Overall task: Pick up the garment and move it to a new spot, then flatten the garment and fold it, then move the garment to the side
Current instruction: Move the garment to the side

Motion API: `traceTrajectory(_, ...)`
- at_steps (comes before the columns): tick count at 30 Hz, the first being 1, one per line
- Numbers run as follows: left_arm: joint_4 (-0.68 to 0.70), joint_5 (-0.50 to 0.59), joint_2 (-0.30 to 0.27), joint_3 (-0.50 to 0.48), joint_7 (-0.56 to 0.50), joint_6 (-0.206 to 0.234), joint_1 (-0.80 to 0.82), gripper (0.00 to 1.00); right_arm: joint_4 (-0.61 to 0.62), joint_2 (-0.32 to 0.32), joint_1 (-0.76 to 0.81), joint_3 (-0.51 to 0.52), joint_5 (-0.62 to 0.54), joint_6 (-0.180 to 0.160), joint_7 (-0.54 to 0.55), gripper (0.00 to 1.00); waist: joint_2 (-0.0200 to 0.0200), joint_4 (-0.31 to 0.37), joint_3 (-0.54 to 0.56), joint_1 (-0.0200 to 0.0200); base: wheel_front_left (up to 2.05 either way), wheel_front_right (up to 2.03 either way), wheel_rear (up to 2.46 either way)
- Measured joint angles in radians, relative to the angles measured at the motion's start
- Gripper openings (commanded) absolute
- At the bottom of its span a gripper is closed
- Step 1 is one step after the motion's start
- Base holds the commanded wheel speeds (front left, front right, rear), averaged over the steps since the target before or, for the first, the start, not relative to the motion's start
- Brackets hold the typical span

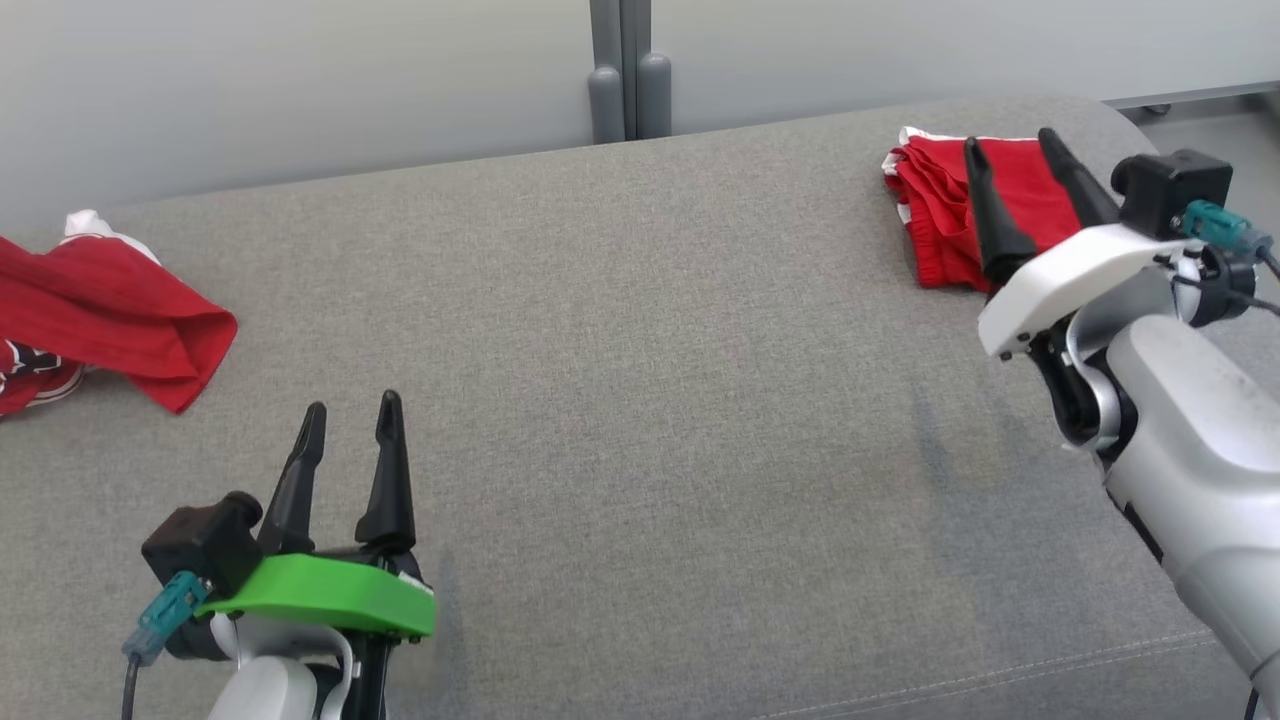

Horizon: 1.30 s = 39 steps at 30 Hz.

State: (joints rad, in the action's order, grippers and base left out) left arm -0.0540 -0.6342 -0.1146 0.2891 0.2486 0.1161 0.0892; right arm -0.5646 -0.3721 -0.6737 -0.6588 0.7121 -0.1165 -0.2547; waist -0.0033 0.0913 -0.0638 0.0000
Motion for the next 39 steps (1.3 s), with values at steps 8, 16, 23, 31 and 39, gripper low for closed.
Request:
traceTrajectory(8,-0.005,0.044,0.006,-0.036,0.003,0.003,-0.075,1.0,0.117,0.036,0.18,0.077,-0.037,-0.008,0.0,1.0,0.0,-0.005,0.036,0.0,0.0,0.0,0.0)
traceTrajectory(16,0.004,0.112,0.016,-0.091,0.003,0.003,-0.123,1.0,0.191,0.061,0.315,0.103,-0.108,-0.009,0.0,1.0,0.0,-0.018,0.047,0.0,0.0,0.0,0.0)
traceTrajectory(23,0.025,0.127,0.036,-0.117,0.003,0.003,-0.141,1.0,0.222,0.064,0.414,0.169,-0.165,-0.009,0.0,1.0,0.0,-0.023,0.056,0.0,0.0,0.0,0.0)
traceTrajectory(31,0.03,0.139,0.045,-0.122,0.003,0.003,-0.177,1.0,0.267,0.091,0.482,0.208,-0.216,-0.009,0.0,1.0,0.0,-0.02,0.064,0.0,0.0,0.0,0.0)
traceTrajectory(39,0.033,0.148,0.058,-0.121,0.003,0.003,-0.18,1.0,0.296,0.104,0.535,0.235,-0.246,-0.009,0.0,1.0,0.0,-0.015,0.07,0.0,0.0,0.0,0.0)
